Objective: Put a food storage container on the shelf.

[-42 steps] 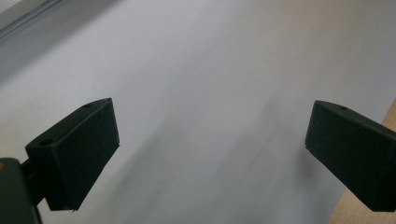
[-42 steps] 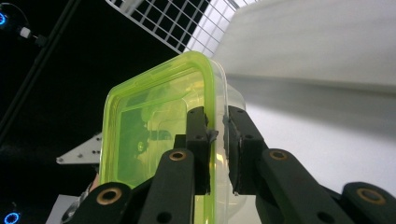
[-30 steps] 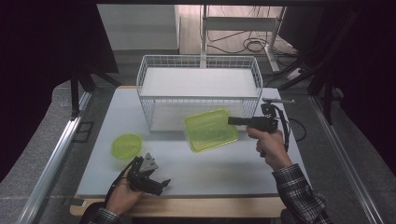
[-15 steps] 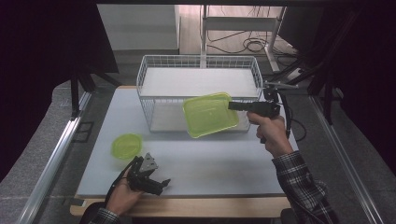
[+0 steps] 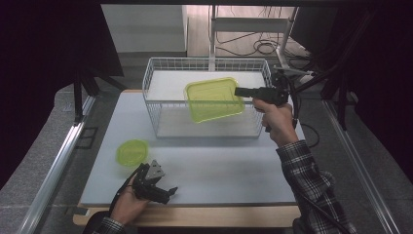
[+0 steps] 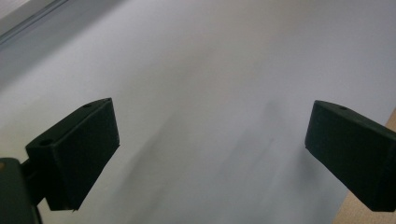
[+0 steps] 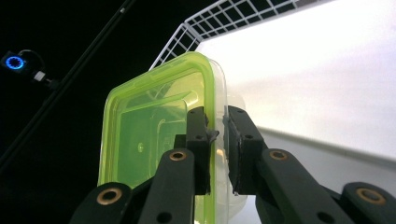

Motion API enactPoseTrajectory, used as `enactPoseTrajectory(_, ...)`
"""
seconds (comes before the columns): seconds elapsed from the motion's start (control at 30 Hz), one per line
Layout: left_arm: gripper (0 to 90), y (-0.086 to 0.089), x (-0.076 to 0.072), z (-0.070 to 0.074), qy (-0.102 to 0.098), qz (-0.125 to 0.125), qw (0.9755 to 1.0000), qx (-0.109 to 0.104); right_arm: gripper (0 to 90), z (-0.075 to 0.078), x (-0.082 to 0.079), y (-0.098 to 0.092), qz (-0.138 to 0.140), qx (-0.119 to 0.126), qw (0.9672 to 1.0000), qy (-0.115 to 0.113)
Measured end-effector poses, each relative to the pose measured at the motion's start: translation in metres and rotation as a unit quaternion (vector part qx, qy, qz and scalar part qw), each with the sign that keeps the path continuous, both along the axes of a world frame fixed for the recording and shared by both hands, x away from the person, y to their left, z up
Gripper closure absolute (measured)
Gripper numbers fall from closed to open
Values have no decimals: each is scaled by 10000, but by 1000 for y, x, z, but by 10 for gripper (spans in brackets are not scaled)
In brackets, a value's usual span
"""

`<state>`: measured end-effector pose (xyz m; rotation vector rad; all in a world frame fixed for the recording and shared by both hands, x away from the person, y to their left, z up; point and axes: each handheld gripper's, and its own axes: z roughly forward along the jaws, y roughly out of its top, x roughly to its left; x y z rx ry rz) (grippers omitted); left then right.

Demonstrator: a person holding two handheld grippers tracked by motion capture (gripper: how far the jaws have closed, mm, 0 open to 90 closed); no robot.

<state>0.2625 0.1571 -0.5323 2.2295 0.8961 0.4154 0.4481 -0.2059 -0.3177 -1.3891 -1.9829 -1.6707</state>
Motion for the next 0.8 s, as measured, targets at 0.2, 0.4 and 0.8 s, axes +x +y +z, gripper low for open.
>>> enactPoseTrajectory(0.2,27,0,0,0,-15,18,10000,-3,801,5,12,7,-255,21,9996,-107)
enactPoseTrajectory(0.4,28,0,0,0,-4,1,10000,2,801,9,21,12,-430,-57,9989,-161)
enactPoseTrajectory(0.8,28,1,0,-1,2,-15,10000,19,801,9,43,23,-916,-347,9948,-268)
